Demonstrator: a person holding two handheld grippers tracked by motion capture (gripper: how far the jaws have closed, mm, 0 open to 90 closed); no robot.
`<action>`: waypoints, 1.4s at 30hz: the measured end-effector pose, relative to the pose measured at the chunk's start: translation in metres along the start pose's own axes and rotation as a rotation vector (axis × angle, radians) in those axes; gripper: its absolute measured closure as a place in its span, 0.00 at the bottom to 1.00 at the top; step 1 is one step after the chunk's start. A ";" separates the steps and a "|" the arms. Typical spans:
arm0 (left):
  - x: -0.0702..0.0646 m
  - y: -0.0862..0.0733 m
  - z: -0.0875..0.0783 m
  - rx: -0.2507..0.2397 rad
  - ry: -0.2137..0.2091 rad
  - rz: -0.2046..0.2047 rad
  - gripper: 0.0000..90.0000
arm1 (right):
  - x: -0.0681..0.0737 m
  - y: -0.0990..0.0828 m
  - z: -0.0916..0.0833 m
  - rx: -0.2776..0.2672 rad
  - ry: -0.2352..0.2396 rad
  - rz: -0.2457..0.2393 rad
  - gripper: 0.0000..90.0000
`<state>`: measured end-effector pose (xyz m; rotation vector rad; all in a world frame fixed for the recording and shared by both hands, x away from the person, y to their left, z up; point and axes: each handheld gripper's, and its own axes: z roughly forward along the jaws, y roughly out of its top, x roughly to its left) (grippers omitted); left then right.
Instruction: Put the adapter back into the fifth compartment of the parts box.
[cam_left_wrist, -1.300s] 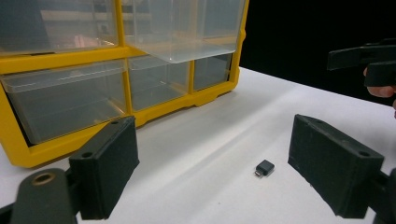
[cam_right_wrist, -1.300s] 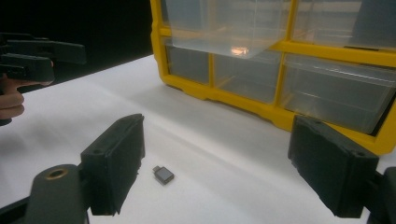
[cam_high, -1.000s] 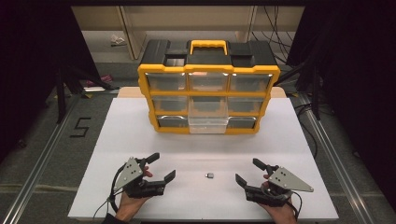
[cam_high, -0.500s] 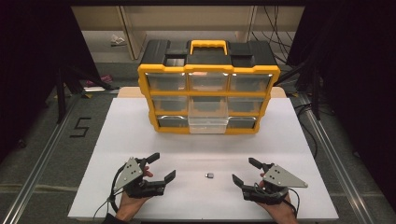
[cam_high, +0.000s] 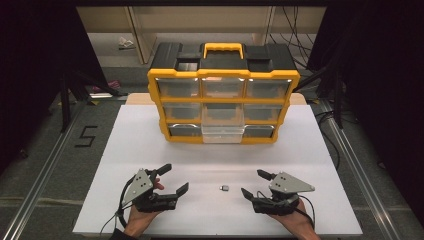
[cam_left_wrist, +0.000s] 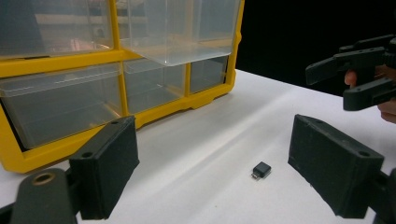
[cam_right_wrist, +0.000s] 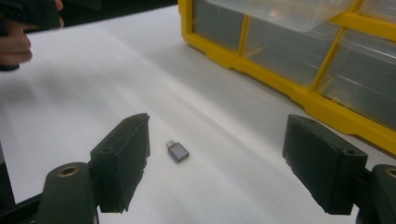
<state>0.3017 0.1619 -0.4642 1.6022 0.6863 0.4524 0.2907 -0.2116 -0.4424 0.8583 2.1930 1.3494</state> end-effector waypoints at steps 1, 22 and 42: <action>0.000 0.000 0.000 -0.002 0.000 -0.001 0.17 | 0.001 0.001 0.002 0.014 0.002 -0.013 0.27; 0.000 0.000 0.000 -0.001 -0.004 0.000 0.17 | -0.001 0.015 0.036 0.243 0.086 -0.095 0.34; 0.001 0.000 -0.001 -0.004 -0.005 -0.002 0.17 | 0.000 0.029 0.066 0.353 0.127 -0.159 0.40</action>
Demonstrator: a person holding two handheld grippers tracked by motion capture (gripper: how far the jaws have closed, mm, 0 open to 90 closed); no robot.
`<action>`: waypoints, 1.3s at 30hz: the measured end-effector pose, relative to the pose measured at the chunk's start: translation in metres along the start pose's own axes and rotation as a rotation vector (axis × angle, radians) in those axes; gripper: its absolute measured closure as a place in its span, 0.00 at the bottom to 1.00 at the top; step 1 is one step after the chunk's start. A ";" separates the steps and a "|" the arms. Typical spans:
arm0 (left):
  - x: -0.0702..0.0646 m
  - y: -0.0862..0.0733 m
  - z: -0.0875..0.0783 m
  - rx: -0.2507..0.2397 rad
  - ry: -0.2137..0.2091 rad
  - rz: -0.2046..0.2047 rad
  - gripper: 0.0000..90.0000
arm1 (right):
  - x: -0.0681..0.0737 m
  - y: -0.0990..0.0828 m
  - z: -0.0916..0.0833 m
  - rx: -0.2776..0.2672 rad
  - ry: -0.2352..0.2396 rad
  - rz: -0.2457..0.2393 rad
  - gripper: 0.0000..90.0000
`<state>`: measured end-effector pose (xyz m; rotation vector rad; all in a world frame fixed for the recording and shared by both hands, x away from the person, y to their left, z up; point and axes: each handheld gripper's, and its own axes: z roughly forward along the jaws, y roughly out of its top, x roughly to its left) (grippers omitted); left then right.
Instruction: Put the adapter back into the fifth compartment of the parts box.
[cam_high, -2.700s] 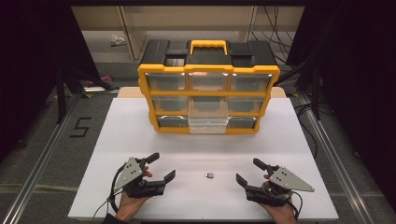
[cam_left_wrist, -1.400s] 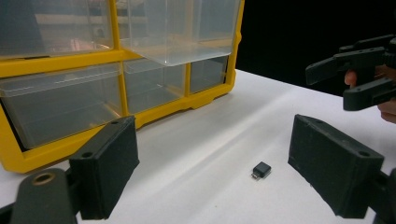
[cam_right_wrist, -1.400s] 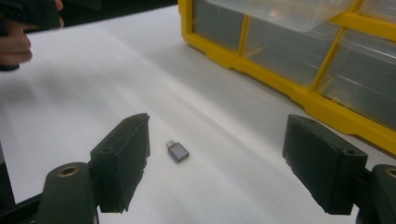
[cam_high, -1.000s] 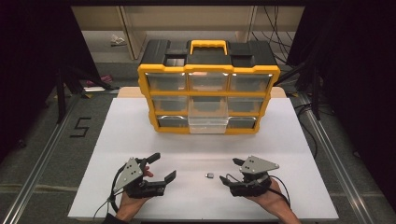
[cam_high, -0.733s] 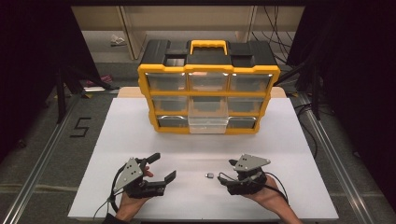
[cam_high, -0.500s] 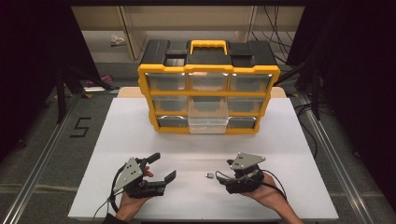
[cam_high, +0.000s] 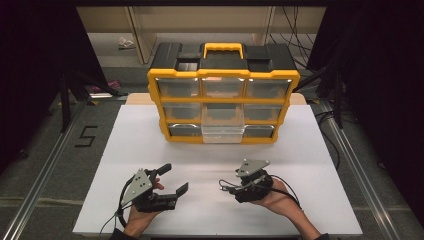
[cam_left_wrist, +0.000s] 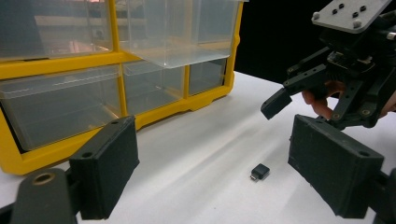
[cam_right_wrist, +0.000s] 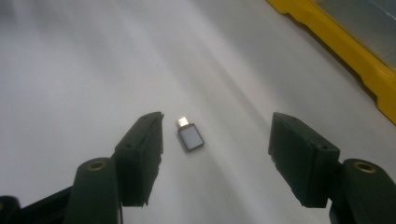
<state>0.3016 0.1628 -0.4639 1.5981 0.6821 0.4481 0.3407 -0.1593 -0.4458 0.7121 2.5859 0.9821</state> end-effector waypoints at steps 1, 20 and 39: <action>0.000 0.000 0.000 0.000 0.000 0.001 0.17 | 0.000 0.001 0.001 0.005 0.001 -0.003 0.40; 0.000 0.000 0.000 -0.008 -0.005 -0.001 0.17 | -0.002 0.009 0.019 0.091 0.042 -0.041 0.51; 0.000 0.000 0.000 -0.009 -0.008 -0.001 0.17 | -0.004 0.011 0.041 0.183 0.084 -0.063 0.67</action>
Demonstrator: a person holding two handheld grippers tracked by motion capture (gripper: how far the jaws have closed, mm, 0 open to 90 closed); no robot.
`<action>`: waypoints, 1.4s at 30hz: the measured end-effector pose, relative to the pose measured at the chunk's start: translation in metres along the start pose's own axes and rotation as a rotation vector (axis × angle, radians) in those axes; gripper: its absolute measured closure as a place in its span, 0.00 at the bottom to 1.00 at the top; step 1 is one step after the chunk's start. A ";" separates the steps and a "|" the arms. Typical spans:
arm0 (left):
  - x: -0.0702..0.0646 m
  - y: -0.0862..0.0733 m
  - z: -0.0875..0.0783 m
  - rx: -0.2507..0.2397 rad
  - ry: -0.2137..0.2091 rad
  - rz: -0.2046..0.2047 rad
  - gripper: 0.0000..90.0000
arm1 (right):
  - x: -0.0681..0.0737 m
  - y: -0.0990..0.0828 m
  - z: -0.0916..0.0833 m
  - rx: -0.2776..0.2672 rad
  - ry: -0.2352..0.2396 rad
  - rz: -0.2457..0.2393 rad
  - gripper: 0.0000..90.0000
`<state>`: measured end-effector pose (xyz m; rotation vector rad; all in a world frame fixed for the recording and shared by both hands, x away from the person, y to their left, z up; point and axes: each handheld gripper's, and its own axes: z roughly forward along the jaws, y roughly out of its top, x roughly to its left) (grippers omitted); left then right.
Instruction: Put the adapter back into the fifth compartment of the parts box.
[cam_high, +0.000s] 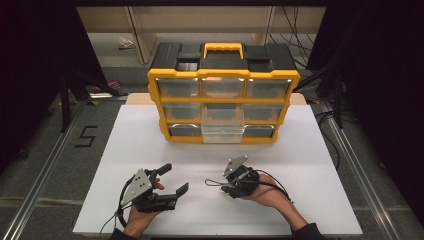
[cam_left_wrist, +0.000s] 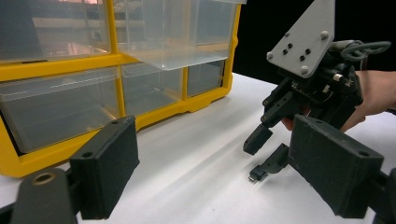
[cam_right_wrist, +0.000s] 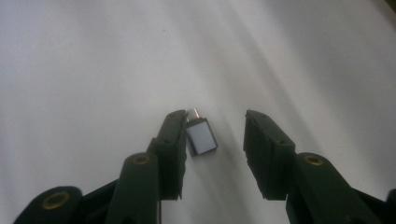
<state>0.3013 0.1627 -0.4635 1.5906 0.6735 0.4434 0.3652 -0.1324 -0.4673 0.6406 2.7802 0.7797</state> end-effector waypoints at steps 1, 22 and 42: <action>0.000 0.000 0.000 -0.001 -0.001 -0.001 0.17 | 0.000 0.000 0.001 0.006 0.002 0.001 0.67; 0.000 0.000 0.000 -0.003 -0.002 -0.002 0.18 | -0.001 0.005 0.009 0.060 0.059 0.003 0.84; 0.000 0.000 0.000 -0.004 -0.002 -0.002 0.18 | -0.001 0.012 -0.019 -0.046 0.027 -0.017 0.84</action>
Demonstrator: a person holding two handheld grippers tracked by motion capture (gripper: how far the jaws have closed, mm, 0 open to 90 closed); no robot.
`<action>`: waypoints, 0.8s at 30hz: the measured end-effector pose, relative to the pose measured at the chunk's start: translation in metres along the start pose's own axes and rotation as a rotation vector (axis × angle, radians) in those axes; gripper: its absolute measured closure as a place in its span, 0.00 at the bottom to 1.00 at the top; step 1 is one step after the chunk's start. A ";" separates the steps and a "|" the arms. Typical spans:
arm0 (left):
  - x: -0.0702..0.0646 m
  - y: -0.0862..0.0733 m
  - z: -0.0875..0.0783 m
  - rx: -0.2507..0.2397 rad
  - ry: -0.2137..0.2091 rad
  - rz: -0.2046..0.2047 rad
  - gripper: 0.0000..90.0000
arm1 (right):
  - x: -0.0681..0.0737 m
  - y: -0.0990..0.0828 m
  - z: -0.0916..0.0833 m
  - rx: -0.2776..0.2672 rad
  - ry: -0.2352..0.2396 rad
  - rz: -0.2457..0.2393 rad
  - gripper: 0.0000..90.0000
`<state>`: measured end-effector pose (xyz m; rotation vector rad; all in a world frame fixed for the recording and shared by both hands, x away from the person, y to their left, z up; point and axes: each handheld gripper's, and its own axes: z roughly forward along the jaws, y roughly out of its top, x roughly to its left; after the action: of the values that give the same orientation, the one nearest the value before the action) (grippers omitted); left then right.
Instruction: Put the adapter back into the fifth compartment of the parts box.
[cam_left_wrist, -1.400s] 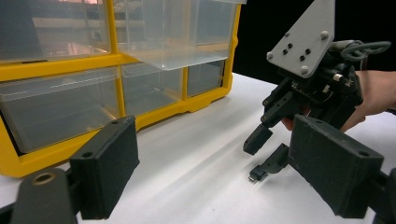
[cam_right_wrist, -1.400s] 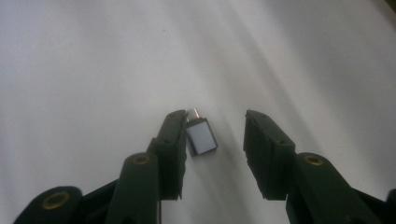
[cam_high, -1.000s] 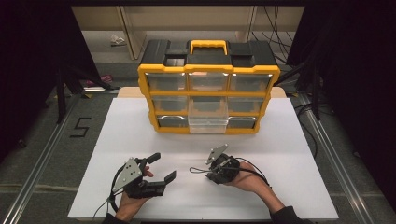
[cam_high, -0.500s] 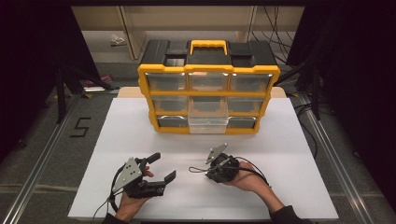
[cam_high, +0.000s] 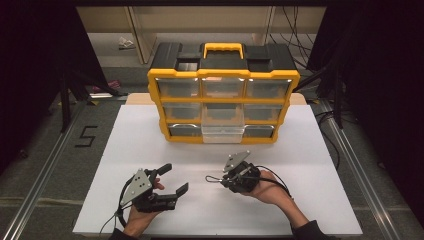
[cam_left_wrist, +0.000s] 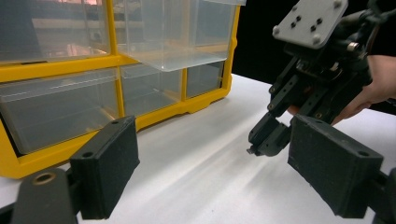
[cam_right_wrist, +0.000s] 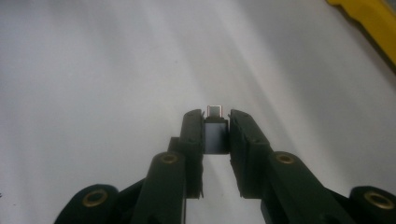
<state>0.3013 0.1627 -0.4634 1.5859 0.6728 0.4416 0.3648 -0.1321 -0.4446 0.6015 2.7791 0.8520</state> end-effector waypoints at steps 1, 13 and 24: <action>0.000 0.000 0.000 0.000 0.000 0.000 0.18 | 0.000 0.001 -0.002 -0.005 -0.003 -0.003 0.84; 0.000 0.000 0.000 0.001 0.000 0.002 0.18 | 0.004 0.007 -0.019 -0.069 -0.017 -0.017 0.84; 0.000 0.000 0.000 0.000 -0.001 0.002 0.18 | 0.005 0.009 -0.028 -0.116 -0.027 -0.010 0.84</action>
<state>0.3009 0.1628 -0.4631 1.5872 0.6702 0.4423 0.3554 -0.1364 -0.4169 0.5747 2.6834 0.9874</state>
